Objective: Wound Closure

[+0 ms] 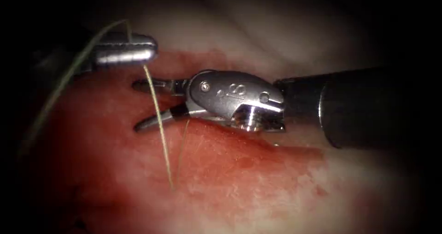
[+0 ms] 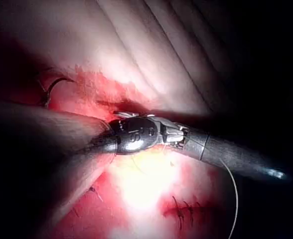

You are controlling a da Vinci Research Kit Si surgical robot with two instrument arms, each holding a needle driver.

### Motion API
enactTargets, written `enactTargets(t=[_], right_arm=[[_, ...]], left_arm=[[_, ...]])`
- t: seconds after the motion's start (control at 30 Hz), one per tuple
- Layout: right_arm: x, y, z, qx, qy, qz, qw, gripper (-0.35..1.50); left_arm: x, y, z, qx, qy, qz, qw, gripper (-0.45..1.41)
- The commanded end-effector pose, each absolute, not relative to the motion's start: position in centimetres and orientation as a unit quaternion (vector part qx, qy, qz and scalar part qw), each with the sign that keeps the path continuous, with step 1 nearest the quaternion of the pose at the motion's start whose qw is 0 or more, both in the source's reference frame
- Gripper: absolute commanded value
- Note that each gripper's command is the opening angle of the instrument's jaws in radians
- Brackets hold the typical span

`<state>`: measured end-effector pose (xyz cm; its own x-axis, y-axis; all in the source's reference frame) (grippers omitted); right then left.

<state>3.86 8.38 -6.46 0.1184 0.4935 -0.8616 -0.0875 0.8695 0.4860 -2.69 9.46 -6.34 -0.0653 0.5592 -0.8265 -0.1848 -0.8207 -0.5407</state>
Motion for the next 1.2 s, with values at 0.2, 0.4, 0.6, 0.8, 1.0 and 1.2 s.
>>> enactTargets(t=[0.2, 0.4, 0.6, 0.8, 1.0, 1.2], right_arm=[[3.85, 8.2, -6.6, 0.169, 0.651, 0.197, 0.713, -0.10], [3.76, 8.1, -6.7, 0.174, 0.673, 0.210, 0.688, -0.11], [3.69, 8.1, -6.7, 0.178, 0.695, 0.231, 0.657, -0.10], [3.52, 8.2, -6.7, 0.170, 0.717, 0.270, 0.619, -0.08], [3.30, 8.3, -6.7, 0.151, 0.743, 0.330, 0.562, -0.06], [3.12, 8.4, -6.7, 0.125, 0.735, 0.389, 0.541, 0.14]], left_arm=[[-2.78, 9.6, -5.8, -0.648, -0.145, 0.701, 0.262, -0.35], [-2.76, 9.6, -5.2, -0.665, -0.136, 0.687, 0.260, -0.35], [-2.73, 9.5, -4.9, -0.677, -0.129, 0.677, 0.258, -0.35], [-2.69, 9.5, -4.8, -0.686, -0.123, 0.669, 0.257, -0.35], [-2.69, 9.4, -4.7, -0.697, -0.113, 0.660, 0.258, -0.35], [-2.67, 9.2, -4.7, -0.695, -0.115, 0.661, 0.260, -0.35]])
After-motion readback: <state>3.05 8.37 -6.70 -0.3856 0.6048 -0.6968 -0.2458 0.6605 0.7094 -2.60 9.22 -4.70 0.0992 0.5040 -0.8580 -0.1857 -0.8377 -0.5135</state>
